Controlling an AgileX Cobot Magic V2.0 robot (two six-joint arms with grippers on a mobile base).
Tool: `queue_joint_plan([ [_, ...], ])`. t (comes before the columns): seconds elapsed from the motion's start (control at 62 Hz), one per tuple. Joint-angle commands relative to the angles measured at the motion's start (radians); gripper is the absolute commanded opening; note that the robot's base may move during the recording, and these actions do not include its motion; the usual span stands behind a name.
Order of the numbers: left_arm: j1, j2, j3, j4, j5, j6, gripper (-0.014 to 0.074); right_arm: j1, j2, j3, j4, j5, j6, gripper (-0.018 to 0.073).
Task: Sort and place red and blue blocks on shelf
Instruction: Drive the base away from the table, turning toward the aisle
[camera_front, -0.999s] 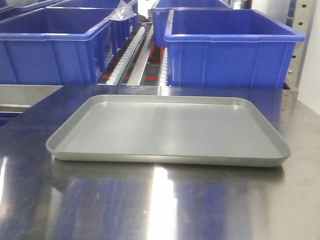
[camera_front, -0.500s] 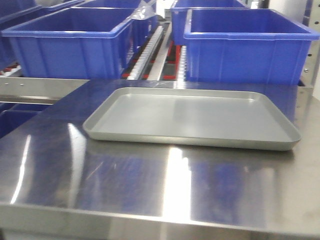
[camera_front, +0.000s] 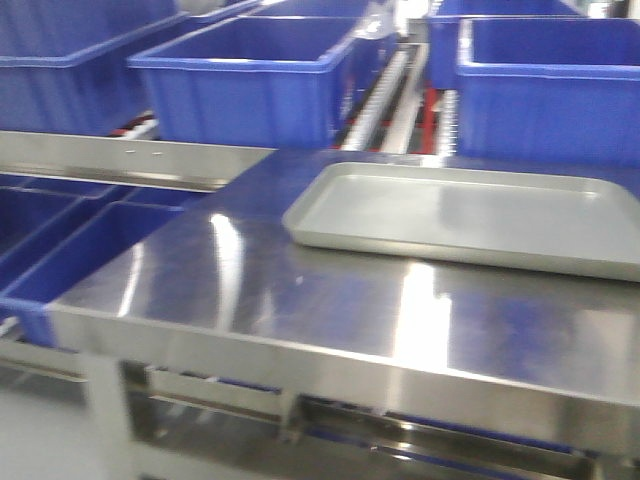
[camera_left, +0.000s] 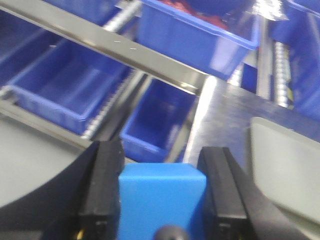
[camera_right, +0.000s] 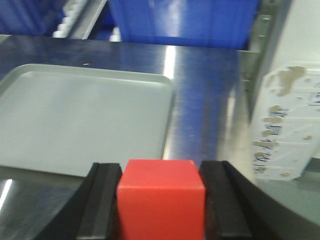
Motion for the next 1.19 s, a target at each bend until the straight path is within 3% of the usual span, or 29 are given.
queue_joint_plan([
  [0.0, 0.001, 0.000, -0.028, -0.003, -0.091, -0.005, 0.0123, -0.005, -0.001, -0.028, -0.012, -0.091, -0.008, 0.0058],
  [1.176, 0.001, 0.000, -0.028, -0.003, -0.090, -0.005, 0.0123, -0.005, -0.001, -0.028, -0.012, -0.091, -0.008, 0.0058],
])
